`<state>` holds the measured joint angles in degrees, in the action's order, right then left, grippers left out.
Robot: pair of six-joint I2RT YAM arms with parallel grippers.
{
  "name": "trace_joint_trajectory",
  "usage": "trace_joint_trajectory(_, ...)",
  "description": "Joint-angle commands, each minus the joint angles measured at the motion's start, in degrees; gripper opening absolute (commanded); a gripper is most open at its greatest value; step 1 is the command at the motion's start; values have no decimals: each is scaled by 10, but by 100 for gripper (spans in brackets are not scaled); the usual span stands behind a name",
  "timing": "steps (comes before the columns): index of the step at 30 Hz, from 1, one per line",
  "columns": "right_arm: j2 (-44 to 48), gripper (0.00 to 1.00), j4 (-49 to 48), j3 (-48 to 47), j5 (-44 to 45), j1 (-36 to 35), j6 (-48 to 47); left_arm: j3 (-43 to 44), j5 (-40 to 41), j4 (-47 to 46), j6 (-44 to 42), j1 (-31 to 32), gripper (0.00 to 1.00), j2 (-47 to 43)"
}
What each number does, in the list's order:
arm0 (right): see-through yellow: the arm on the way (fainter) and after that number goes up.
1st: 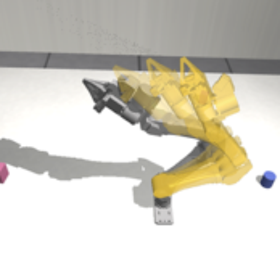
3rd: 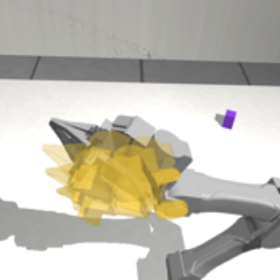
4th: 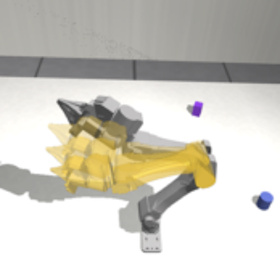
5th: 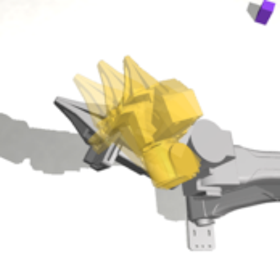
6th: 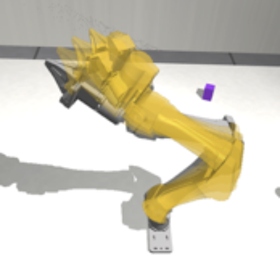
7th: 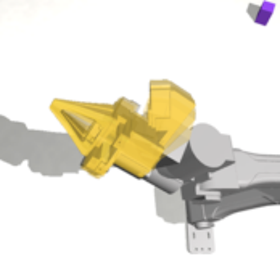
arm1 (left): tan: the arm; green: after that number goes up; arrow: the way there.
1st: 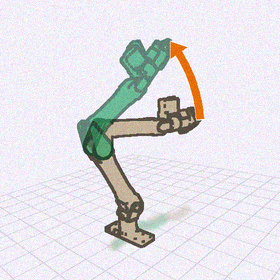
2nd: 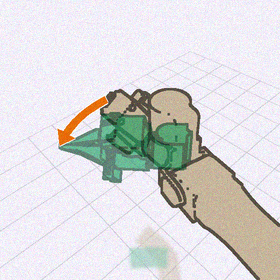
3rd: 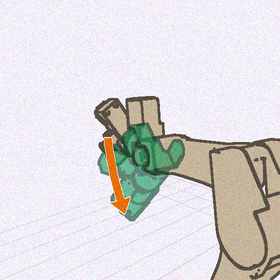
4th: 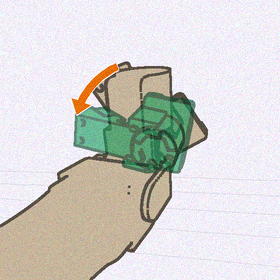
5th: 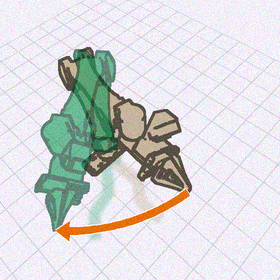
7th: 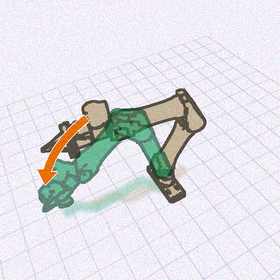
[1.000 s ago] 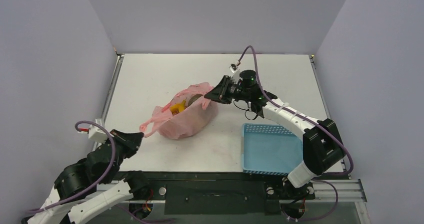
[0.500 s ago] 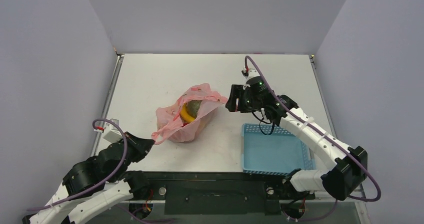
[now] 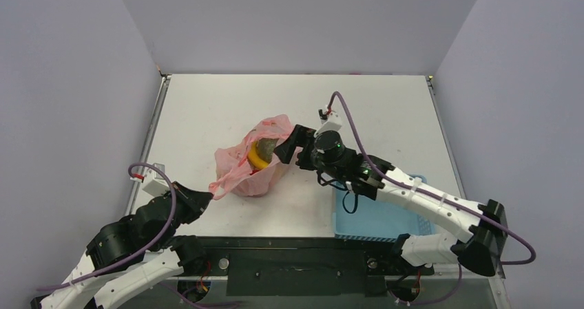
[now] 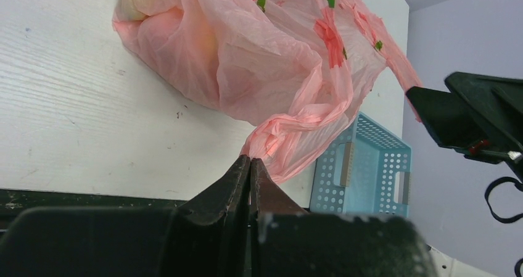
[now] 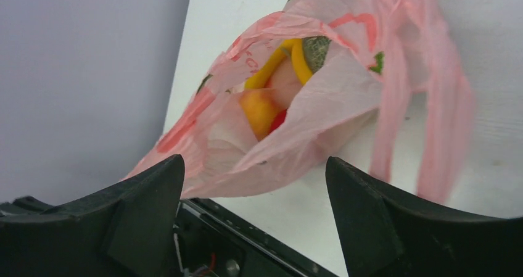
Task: Take the fake fruits out of the plastic bag
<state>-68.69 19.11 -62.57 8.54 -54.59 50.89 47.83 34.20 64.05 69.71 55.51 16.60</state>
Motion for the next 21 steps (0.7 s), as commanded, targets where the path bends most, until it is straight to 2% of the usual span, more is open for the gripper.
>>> trace_joint_trajectory(1,-73,81,-133,-11,-5,-26,156,24,-1,-13,-30,-1,0,21)
trace_joint_trajectory(6,-171,80,-54,-94,13,-66,176,29,-21,-22,-44,-1,0,42)
trace_joint_trajectory(10,-194,79,-40,-92,46,-86,201,26,-29,-27,-44,-1,0,46)
trace_joint_trajectory(13,-207,74,-34,-87,49,-88,205,21,-30,-30,-45,-1,0,41)
trace_joint_trajectory(15,-210,68,-39,-77,51,-92,203,24,-31,-27,-45,-1,0,39)
trace_joint_trajectory(18,-204,44,-55,-57,63,-106,193,35,-28,-12,-45,-1,0,39)
trace_joint_trajectory(21,-196,35,-57,-45,80,-116,178,40,-27,0,-47,-1,0,40)
